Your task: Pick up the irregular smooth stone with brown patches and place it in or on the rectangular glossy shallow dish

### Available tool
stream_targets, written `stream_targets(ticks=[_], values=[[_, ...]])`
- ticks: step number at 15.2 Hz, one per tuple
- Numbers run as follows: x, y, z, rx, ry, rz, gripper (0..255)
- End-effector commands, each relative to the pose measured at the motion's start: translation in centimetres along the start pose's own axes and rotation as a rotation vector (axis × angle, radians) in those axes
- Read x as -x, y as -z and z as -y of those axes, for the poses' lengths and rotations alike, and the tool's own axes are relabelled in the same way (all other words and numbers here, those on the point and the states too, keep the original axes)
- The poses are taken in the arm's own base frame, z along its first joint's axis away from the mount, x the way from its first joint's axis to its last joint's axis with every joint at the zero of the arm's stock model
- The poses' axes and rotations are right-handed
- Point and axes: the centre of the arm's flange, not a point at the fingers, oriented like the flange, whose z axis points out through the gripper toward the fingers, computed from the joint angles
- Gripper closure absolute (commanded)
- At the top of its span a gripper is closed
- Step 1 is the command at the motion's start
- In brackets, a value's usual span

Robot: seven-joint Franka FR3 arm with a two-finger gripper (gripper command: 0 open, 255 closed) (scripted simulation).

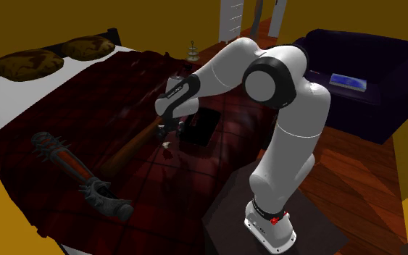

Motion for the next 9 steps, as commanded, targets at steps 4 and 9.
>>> stream_targets(ticks=[4, 9], values=[[-0.1, -2.8, 0.1, -0.001, 0.0, 0.0, 0], [-0.1, -3.6, 0.1, -0.001, 0.0, 0.0, 0]])
